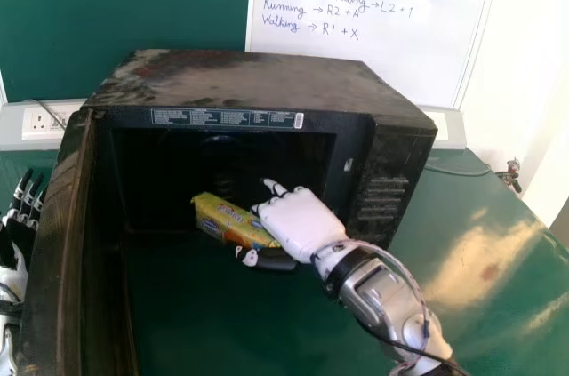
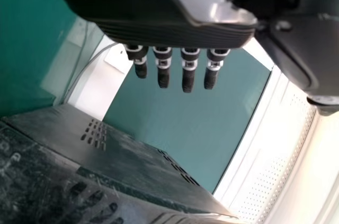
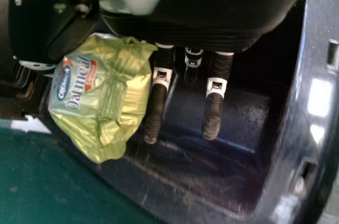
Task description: Put biscuit inside oven
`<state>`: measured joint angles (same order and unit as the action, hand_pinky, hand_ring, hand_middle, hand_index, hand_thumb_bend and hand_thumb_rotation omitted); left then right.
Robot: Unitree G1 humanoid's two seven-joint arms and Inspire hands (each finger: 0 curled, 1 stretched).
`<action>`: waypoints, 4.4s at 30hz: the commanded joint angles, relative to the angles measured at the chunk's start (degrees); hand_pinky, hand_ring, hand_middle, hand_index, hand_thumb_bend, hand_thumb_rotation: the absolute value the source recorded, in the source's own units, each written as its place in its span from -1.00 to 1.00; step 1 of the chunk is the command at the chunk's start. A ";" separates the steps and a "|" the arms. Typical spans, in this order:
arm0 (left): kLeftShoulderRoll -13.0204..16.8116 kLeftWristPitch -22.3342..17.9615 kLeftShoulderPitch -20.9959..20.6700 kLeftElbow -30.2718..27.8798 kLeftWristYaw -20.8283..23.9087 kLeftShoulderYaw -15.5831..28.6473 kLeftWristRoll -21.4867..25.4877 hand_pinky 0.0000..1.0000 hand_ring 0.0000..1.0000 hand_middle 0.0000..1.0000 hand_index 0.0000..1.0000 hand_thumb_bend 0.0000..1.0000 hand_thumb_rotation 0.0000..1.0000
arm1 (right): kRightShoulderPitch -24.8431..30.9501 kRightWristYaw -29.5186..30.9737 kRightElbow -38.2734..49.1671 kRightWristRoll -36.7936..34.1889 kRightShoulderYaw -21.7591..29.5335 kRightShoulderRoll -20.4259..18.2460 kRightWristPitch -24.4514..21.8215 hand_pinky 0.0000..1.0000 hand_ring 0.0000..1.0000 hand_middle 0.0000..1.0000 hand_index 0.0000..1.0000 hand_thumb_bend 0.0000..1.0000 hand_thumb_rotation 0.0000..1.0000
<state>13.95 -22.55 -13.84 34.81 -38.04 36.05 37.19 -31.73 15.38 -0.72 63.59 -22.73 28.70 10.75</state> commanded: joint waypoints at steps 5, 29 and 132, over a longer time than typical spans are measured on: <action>-2.52 -0.30 2.42 2.70 -0.61 -0.35 0.30 -0.77 -0.10 0.28 0.66 -0.73 -1.00 | -3.02 -6.26 -4.38 -0.05 -0.42 -1.60 -0.52 -0.33 -0.15 -0.09 0.09 0.03 -0.99; -2.72 -0.34 2.38 2.80 -0.90 -0.26 0.36 -0.72 -0.09 0.28 0.66 -0.71 -1.00 | -13.10 -18.21 -22.18 -0.97 -4.87 -4.43 0.85 -0.45 -0.25 -0.14 0.09 0.03 -1.00; -2.89 -0.38 2.74 2.57 -0.73 -0.38 0.03 -0.67 -0.05 0.30 0.66 -0.67 -1.00 | -34.86 -47.78 -74.53 -6.56 -19.67 -19.75 -3.24 -0.41 -0.11 0.05 -0.01 0.05 -0.83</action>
<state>13.85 -22.56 -13.95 34.87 -39.06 36.03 37.25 -64.91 -32.36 -75.49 57.94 -42.51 9.47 7.90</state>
